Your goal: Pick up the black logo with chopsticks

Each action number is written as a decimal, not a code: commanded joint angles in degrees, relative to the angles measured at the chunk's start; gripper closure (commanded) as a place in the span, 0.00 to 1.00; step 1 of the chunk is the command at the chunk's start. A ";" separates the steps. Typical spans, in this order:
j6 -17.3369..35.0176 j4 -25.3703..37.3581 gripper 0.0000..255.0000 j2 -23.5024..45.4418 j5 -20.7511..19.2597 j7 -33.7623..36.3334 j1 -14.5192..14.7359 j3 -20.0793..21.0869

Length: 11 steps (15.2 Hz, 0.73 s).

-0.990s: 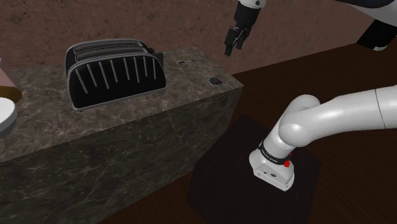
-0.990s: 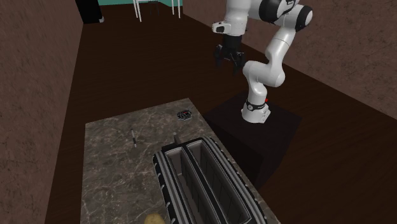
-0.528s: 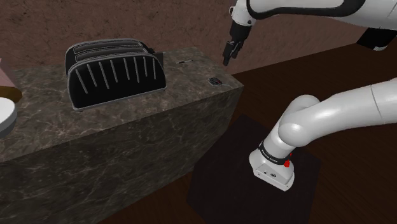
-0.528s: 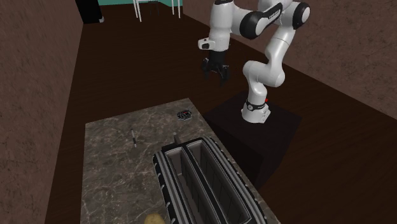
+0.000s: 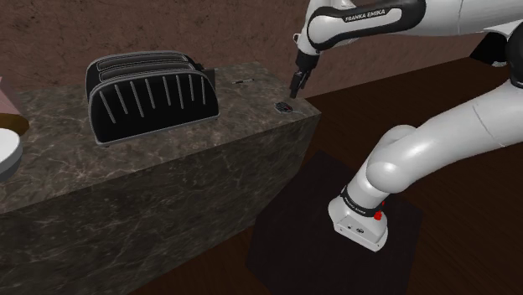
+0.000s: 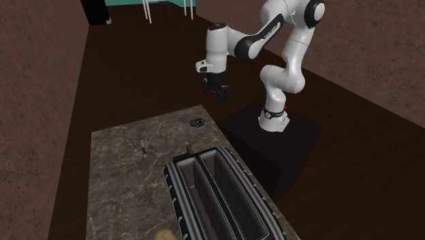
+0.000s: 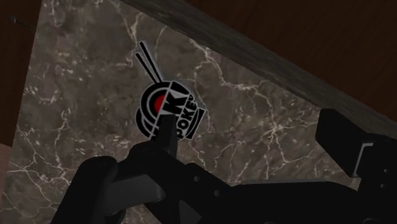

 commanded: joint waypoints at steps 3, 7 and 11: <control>6.07 0.70 0.00 7.41 0.30 -5.80 0.26 -3.59; 11.81 2.56 0.00 15.96 2.26 -12.27 0.70 -6.85; 15.24 2.80 0.00 20.10 3.81 -14.99 0.79 -7.85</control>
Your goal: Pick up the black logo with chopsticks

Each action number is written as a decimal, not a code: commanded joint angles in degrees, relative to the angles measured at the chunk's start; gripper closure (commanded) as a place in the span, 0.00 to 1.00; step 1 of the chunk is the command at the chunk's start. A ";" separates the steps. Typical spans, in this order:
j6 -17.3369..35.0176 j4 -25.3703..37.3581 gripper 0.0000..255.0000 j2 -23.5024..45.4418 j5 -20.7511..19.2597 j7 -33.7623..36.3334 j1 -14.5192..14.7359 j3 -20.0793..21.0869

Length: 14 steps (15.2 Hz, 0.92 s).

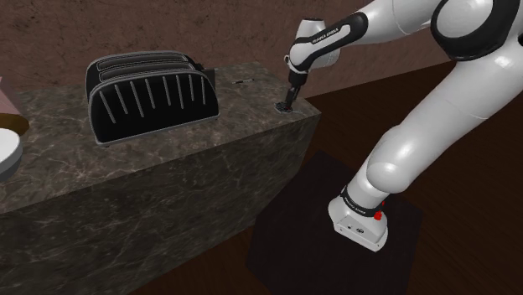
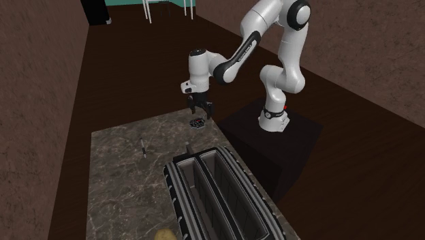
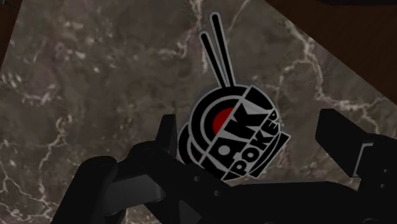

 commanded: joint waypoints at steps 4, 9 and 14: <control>4.18 -1.21 0.00 3.14 1.33 -1.42 0.08 -0.51; 5.59 -1.68 1.00 4.15 1.83 -1.80 0.12 -0.59; 5.54 -1.60 1.00 4.18 1.85 -1.75 0.15 -0.56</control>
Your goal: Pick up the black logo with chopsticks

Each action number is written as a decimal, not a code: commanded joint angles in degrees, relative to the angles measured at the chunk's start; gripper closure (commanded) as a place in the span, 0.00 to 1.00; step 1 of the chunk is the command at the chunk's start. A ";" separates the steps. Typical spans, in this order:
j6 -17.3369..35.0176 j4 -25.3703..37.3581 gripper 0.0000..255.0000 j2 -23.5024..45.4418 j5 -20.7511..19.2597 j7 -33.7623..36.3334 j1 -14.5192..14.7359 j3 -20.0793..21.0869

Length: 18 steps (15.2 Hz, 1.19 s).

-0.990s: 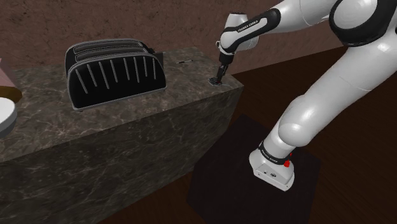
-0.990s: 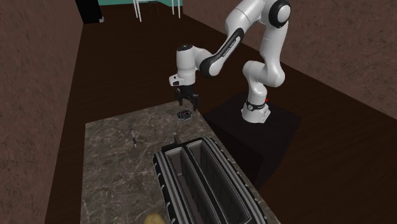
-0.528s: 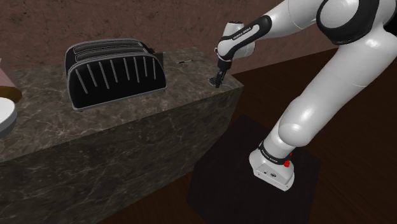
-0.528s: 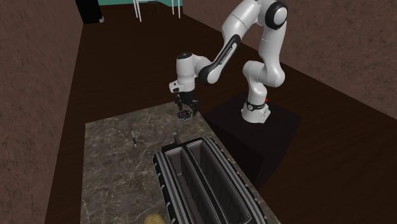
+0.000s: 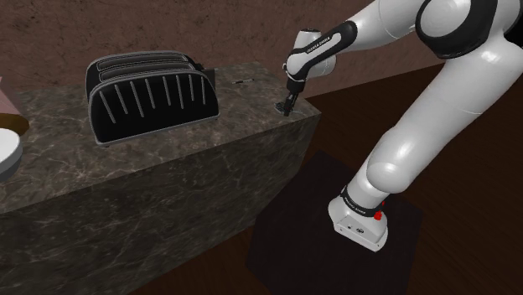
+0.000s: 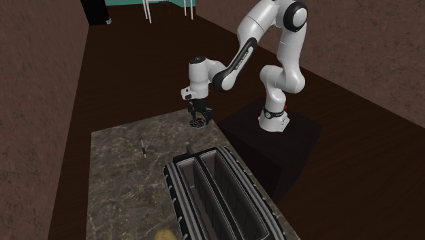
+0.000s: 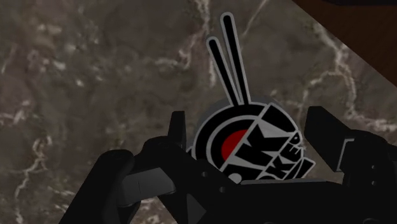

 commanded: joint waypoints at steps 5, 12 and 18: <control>-1.63 0.50 1.00 -1.18 -0.61 0.45 -0.03 0.11; -7.44 2.79 1.00 -4.92 -2.17 1.66 -0.20 0.56; -12.38 5.23 1.00 -7.54 -3.00 2.36 -0.30 1.03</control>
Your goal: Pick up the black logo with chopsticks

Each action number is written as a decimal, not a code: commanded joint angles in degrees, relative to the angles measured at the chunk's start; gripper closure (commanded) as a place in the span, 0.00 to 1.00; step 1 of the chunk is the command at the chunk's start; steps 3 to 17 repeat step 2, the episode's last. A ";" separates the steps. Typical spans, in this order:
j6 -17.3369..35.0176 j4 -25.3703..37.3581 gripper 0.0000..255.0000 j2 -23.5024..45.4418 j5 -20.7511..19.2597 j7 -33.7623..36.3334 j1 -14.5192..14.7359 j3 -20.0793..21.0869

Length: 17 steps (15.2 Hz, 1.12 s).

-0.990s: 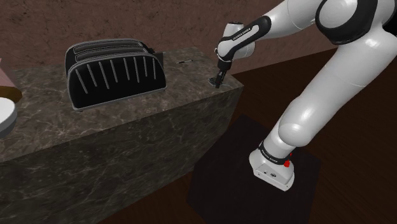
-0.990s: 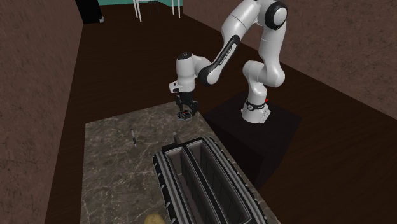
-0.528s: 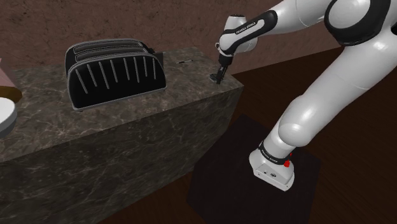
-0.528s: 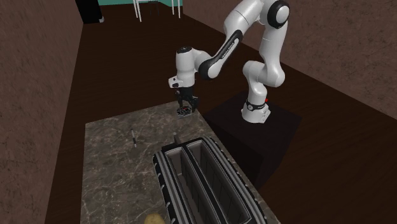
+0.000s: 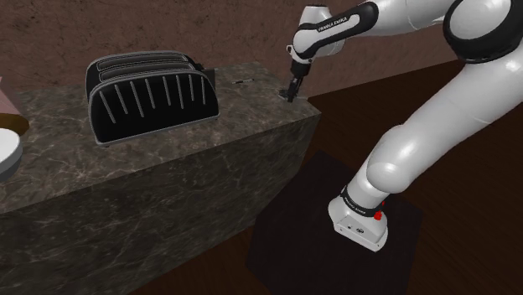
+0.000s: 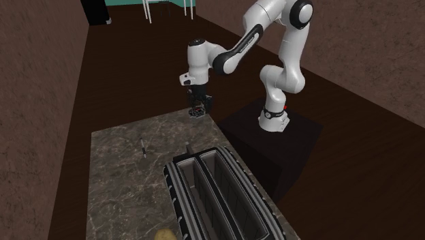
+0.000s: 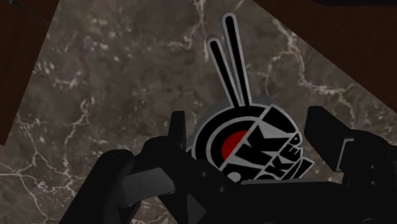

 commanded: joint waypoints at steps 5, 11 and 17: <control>-0.93 0.58 1.00 -0.34 -0.07 0.08 0.00 0.08; -0.93 0.58 1.00 -0.34 -0.07 0.08 0.00 0.08; -0.93 0.58 1.00 -0.34 -0.07 0.08 0.00 0.08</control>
